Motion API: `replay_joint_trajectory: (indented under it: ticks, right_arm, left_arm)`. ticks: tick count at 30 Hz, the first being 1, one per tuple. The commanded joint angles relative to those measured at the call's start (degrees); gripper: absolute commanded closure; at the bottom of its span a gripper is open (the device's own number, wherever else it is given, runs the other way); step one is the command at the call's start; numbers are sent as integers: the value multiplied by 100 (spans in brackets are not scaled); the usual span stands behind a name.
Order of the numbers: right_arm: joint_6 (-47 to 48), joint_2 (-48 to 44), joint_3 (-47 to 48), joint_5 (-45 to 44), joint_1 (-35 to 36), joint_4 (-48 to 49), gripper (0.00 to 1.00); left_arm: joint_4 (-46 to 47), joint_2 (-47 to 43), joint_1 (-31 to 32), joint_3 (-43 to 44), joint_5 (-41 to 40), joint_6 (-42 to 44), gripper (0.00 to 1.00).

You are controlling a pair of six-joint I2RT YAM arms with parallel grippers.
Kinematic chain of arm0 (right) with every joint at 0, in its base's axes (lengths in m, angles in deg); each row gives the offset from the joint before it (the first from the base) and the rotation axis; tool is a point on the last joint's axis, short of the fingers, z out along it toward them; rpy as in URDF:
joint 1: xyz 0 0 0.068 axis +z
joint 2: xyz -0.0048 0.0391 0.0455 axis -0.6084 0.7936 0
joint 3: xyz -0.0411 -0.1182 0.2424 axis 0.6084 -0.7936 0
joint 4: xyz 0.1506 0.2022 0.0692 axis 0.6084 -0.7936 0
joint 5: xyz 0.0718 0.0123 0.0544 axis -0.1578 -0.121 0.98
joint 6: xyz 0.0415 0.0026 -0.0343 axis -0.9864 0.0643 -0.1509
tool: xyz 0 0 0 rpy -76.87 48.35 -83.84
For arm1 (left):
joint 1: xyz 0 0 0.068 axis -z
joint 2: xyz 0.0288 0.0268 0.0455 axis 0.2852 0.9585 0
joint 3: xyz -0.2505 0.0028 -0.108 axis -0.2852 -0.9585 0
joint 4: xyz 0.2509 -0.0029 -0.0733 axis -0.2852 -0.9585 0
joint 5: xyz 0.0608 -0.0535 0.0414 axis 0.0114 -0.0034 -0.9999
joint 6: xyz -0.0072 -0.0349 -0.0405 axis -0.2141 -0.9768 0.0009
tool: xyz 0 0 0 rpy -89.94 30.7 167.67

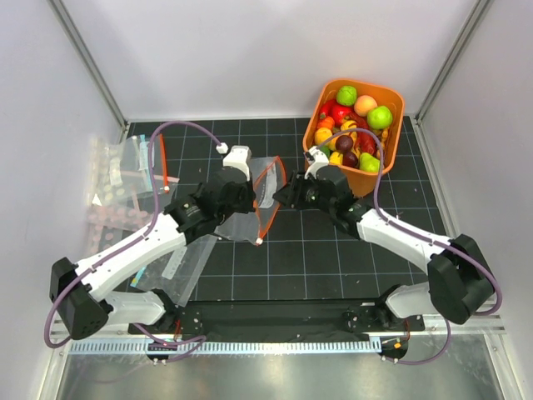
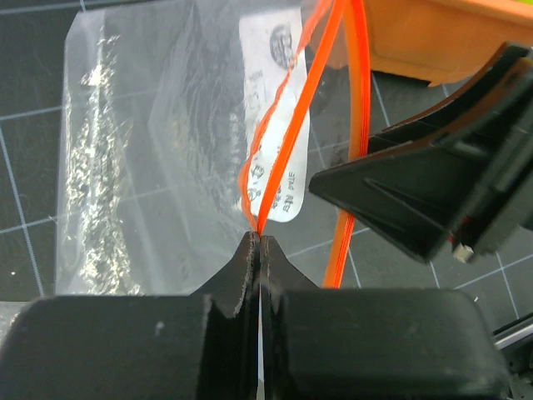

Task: Place the food in the zip-top bag and seal the zipper
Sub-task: Open the zipper of the food storage bag.

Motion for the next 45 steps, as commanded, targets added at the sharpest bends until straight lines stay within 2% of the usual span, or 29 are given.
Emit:
replay_joint_trajectory:
  ticks: [1, 5, 6, 9, 13, 20, 23, 25, 29, 31, 34, 35, 36, 37, 41, 45]
  right_arm:
    - [-163, 64, -16, 131, 138, 478, 53]
    - [-234, 169, 28, 52, 218, 425, 65]
    - [-234, 204, 72, -18, 209, 381, 80]
    - [-172, 161, 116, -106, 218, 214, 98]
    - [-23, -58, 125, -343, 340, 74, 99]
    - [38, -287, 107, -502, 551, 29, 99]
    - [83, -340, 125, -607, 587, -58, 99]
    - [100, -384, 116, -651, 596, -67, 99]
    - [118, -454, 98, -704, 613, -76, 99]
    - [127, -481, 90, -730, 622, -94, 99]
    - [162, -516, 90, -818, 622, -146, 99]
    - [153, -507, 98, -818, 622, -190, 99]
    - [153, -498, 107, -1088, 622, -216, 99]
    - [136, -472, 99, -1160, 613, -208, 99]
    - [302, -165, 317, -1433, 587, -418, 99]
    - [478, 90, 582, -1793, 526, -717, 99]
  left_arm:
    - [280, 174, 27, 129, 68, -158, 100]
    - [298, 201, 27, 120, -11, -184, 100]
    - [306, 192, 27, 112, -38, -175, 100]
    - [280, 157, 27, 94, -108, -140, 100]
    - [228, 253, 27, 129, -117, -96, 90]
    - [25, 859, 27, 410, -55, -87, 84]
    - [16, 1035, 27, 454, -3, -105, 78]
    - [25, 1097, 62, 481, 6, -96, 71]
    - [16, 1247, 123, 525, -196, -44, 66]
    - [-27, 1352, 123, 577, -275, -35, 68]
    - [-106, 1405, 132, 639, -336, -35, 77]
    - [-133, 1405, 132, 648, -354, -35, 81]
    - [-177, 1388, 141, 683, -380, 17, 94]
    - [-403, 1361, 132, 822, -659, 70, 100]
    - [-1362, 1212, 159, 1359, -1844, 185, 100]
    - [-1889, 1194, 150, 1754, -2330, 247, 100]
